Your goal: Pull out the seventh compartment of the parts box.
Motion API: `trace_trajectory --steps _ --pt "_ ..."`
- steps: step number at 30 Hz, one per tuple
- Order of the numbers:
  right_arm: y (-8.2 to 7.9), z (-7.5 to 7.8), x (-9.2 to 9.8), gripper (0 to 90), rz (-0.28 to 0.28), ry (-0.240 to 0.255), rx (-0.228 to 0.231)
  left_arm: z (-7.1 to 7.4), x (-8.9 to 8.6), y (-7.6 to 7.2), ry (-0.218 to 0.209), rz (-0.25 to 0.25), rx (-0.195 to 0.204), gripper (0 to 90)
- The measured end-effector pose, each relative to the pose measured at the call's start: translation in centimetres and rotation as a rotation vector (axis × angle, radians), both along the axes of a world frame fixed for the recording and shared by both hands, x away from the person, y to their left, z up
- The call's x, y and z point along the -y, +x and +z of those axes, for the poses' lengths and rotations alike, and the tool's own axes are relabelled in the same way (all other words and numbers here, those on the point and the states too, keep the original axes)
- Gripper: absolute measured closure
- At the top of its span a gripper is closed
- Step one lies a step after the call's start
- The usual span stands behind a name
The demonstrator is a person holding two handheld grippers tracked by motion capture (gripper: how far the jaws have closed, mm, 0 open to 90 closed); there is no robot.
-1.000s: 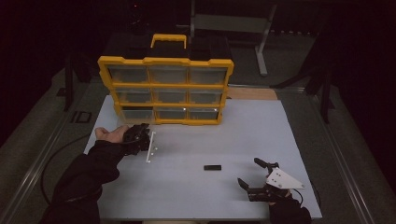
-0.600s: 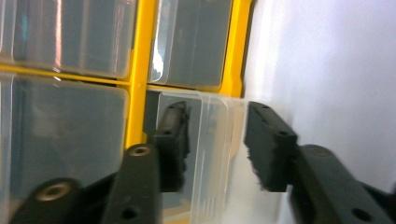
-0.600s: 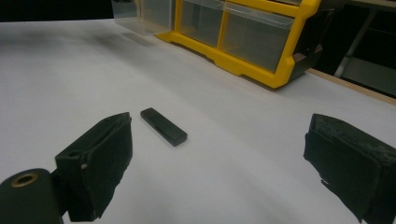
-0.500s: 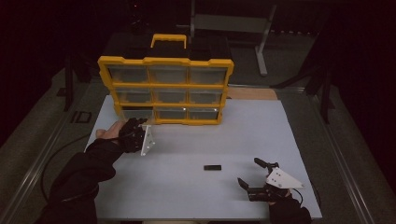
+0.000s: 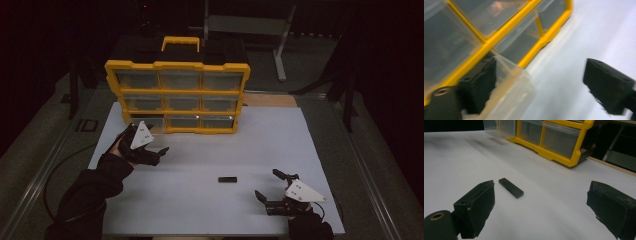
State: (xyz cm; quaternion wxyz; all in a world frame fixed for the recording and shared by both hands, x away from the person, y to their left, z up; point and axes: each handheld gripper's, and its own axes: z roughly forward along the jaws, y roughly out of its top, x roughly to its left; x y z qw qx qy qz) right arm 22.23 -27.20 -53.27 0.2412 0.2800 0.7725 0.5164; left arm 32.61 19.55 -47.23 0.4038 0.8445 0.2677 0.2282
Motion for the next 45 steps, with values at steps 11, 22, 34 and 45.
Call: trace_trajectory --steps 11,22,34,45 --pt "0.0 0.1 0.0 8.0 0.003 -0.001 0.006 -1.9 0.4 -2.3 -0.111 -0.051 -0.078 0.0" --pt "-0.1 0.0 0.0 8.0 0.002 -0.002 0.001 -3.8 0.2 -4.5 -0.172 -0.066 -0.112 0.0" --pt "0.0 -0.1 0.1 8.0 -0.013 -0.013 0.003 -5.2 -0.6 -6.1 -0.203 -0.055 -0.130 0.0" --pt "0.0 -0.1 0.1 8.0 -0.016 -0.020 0.000 -6.3 -1.3 -6.2 -0.201 -0.043 -0.151 0.0"
